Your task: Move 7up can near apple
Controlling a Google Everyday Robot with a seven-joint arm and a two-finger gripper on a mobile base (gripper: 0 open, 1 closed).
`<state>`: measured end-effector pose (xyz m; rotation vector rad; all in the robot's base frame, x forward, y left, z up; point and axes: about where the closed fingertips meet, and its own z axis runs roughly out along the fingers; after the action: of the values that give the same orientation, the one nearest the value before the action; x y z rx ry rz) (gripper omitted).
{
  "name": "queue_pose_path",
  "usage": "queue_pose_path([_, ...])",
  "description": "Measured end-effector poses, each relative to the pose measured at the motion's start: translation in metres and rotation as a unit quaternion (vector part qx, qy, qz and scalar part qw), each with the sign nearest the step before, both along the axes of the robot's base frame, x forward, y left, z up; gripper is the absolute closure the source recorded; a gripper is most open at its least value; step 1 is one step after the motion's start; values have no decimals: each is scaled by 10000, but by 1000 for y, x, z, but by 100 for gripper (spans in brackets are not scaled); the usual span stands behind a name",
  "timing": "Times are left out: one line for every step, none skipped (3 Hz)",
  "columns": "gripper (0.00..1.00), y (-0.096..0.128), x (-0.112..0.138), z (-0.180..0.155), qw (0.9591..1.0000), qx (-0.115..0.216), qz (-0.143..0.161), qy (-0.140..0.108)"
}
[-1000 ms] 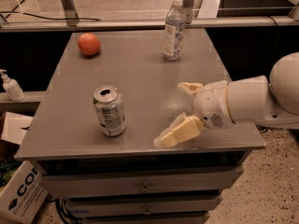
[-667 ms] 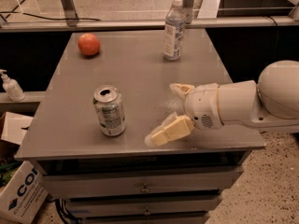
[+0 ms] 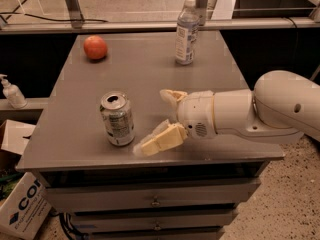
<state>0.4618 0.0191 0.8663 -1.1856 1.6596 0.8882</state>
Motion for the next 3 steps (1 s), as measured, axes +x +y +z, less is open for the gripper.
queue_pose_path([0, 29, -5, 2, 9998, 22, 186, -62])
queue_pose_path([0, 52, -6, 3, 9997, 4, 240, -91])
queue_pose_path([18, 70, -9, 3, 9995, -25, 290, -116])
